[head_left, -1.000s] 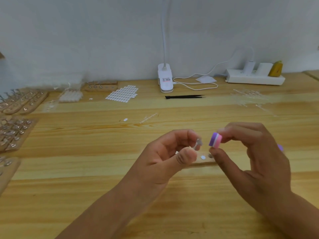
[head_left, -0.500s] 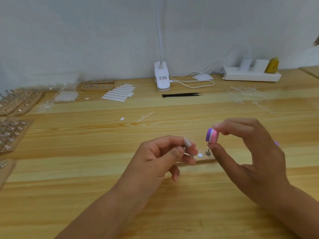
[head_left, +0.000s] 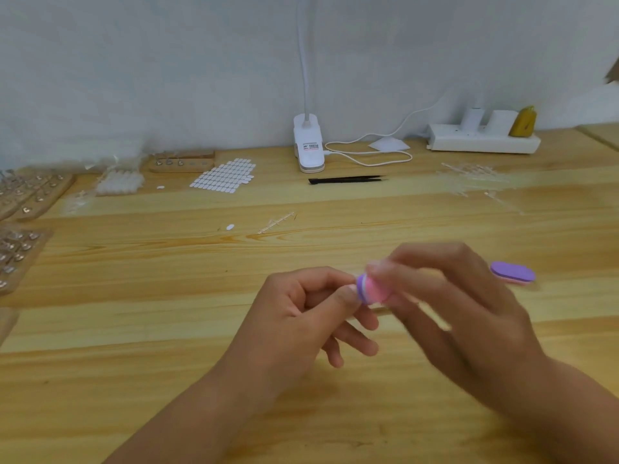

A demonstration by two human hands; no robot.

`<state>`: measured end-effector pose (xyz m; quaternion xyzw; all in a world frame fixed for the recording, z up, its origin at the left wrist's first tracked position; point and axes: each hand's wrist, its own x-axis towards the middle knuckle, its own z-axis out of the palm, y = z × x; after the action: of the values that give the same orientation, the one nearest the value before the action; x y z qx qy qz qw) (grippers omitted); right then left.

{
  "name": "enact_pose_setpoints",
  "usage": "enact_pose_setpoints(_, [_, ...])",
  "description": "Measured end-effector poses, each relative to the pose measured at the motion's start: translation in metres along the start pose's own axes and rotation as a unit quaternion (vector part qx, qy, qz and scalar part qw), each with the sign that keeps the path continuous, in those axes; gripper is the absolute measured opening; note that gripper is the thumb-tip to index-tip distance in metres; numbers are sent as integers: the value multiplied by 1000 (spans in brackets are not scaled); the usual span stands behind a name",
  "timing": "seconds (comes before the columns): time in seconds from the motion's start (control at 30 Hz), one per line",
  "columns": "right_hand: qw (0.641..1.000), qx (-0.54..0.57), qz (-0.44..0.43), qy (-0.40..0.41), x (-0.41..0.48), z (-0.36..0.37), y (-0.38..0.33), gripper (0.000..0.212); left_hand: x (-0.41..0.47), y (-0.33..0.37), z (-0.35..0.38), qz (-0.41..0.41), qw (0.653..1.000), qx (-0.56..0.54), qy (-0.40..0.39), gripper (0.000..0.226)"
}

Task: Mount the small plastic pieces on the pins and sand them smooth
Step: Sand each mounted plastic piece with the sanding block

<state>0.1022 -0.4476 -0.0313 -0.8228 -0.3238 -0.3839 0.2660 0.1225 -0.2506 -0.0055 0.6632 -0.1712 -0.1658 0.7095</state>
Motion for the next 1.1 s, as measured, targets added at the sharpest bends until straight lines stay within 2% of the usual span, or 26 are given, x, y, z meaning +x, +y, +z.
enact_pose_setpoints(0.1, [999, -17, -19, -30, 0, -1, 1, 36, 0, 0, -1, 4, 1000, 4, -8, 14])
enact_pose_setpoints(0.2, [999, -38, 23, 12, 2, -6, 8, 28, 0, -1, -2, 5, 1000, 0, -9, 19])
enact_pose_setpoints(0.27, [999, -22, 8, 23, 2, -5, 2, 30, 0, -1, -1, 7, 1000, -2, -18, 19])
enact_pose_setpoints(0.37, [999, -22, -32, -2, -1, -1, -1, 31, 0, 0, -1, 13, 999, -1, -33, 19])
enact_pose_setpoints(0.53, [999, -25, 10, 39, 5, -7, 5, 25, 1, -1, -4, 8, 1000, 1, -27, 20])
enact_pose_setpoints(0.67, [999, -20, -47, -16, -1, -1, -3, 34, 0, -7, 0, 33, 997, 61, -23, 21])
enact_pose_setpoints(0.8, [999, -30, 19, 1, 0, -4, 13, 28, -1, -12, 1, 36, 994, 101, 3, 19])
enact_pose_setpoints(0.97, [999, -4, -34, -16, -4, 3, 3, 24, -1, -9, -1, 42, 995, 83, -25, 20])
enact_pose_setpoints(1.1, [999, -29, 21, 24, 2, -5, 13, 27, -1, -8, -3, 37, 997, 56, -28, 22])
